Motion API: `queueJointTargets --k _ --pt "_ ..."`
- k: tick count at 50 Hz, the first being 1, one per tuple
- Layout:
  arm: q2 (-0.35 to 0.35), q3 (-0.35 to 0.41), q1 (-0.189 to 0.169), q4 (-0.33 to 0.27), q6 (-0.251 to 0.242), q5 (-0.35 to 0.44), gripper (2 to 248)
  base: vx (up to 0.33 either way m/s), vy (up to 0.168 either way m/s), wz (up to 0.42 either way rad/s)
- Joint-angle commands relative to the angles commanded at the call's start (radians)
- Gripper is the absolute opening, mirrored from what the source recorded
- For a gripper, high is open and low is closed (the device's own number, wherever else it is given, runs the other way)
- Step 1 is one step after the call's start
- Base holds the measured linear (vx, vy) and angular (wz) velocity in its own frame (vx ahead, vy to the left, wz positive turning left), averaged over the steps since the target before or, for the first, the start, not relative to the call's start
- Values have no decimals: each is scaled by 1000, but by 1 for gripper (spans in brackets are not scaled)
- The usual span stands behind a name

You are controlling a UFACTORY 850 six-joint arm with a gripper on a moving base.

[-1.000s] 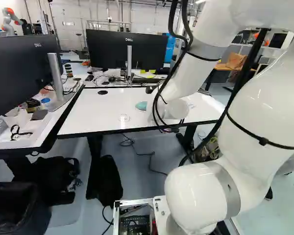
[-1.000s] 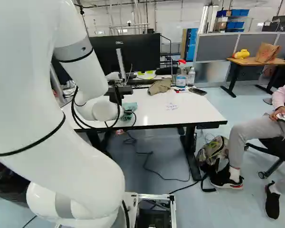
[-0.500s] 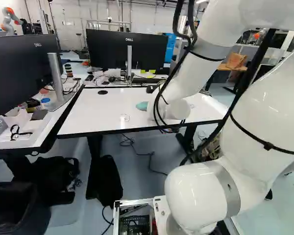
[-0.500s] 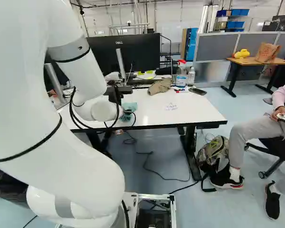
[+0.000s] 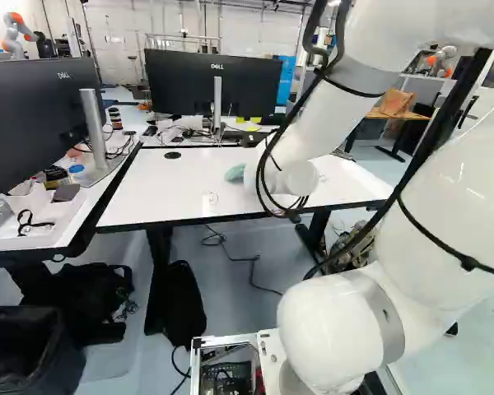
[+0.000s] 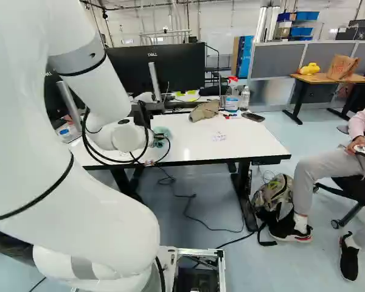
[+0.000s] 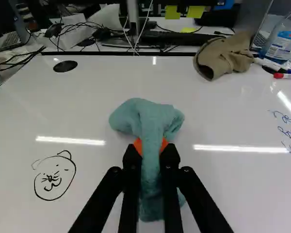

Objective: Clean the table with the green towel

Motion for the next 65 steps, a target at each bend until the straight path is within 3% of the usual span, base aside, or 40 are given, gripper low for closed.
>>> queueJointTargets --k 65 --pt "-26 -44 246 0 0 0 50 0 0 0"
